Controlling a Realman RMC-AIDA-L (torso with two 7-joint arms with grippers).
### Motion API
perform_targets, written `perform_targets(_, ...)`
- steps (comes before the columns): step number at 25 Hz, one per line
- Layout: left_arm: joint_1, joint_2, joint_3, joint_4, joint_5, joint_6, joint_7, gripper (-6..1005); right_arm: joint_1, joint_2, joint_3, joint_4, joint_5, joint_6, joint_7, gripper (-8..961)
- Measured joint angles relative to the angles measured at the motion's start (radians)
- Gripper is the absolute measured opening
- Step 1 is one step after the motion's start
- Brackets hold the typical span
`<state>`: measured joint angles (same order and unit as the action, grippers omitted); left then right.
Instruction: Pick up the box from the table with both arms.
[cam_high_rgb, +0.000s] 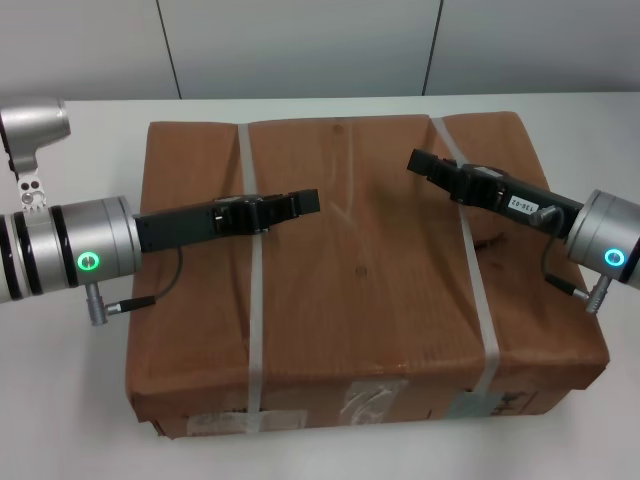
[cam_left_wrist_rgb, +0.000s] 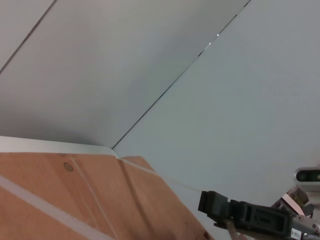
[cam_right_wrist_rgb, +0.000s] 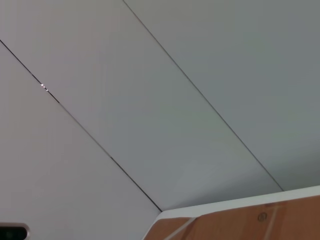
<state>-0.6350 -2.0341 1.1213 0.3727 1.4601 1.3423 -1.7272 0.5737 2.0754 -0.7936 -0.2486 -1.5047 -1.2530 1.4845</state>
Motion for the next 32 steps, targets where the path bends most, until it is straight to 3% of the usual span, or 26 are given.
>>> perform_targets(32, 0.008, 0.002, 0.0, 0.002, -0.016, -0.002, 0.001, 96, -0.002, 0.002, -0.004, 0.0, 0.0, -0.005, -0.001, 39)
